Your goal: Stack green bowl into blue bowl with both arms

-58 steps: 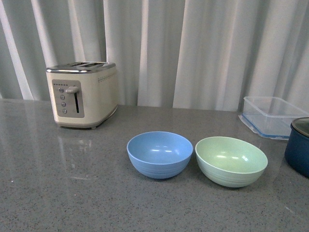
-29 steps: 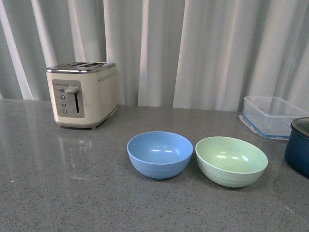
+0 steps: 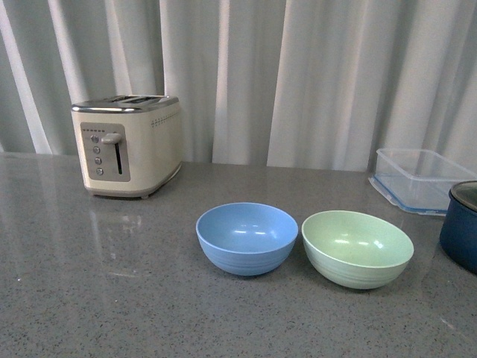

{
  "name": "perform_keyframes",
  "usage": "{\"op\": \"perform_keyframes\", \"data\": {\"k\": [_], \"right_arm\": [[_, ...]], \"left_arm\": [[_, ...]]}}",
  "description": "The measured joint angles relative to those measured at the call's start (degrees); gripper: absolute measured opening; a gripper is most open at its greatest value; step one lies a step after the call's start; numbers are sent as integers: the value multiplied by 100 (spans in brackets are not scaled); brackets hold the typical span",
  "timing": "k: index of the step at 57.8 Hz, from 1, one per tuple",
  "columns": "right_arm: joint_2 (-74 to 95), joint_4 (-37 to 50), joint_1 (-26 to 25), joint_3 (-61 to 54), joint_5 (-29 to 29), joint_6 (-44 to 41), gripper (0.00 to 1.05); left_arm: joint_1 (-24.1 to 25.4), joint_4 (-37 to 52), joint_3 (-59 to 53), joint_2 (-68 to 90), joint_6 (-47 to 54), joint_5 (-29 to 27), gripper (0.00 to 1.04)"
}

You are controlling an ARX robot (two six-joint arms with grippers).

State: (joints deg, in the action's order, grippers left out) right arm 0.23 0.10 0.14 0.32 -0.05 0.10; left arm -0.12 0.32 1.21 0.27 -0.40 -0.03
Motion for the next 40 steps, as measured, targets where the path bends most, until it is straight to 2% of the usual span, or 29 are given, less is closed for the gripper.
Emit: {"op": "perform_keyframes", "data": {"k": [8,17,20,22,24,29,34,36,40], "right_arm": [[0,0,0,0,-2,0,95],[74,-107,2,33,11,17,95],[962,-1604,96,734,68,122,95],[2245,-2868,243,1486,109,199,95],[2962,-3246,374,1843,129,232,95],[4476,-2997,693,2612,72,337,95],[5469,-2756,890,3366,-98,450,95],[5748,-2706,929,3578,-133,481,95],[6201,-2623,964,3912,-155,529,95]], "left_arm": [[0,-28,0,-4,-7,-4,5],[0,-28,0,-4,-2,-4,31],[0,-28,0,-4,-2,-13,44],[0,-28,0,-11,0,-4,52],[0,-28,0,-15,0,0,60],[0,-28,0,-11,0,-2,81],[0,-28,0,-11,0,-2,97],[0,-28,0,-11,11,-2,100],[0,-28,0,-9,11,0,97]]}}
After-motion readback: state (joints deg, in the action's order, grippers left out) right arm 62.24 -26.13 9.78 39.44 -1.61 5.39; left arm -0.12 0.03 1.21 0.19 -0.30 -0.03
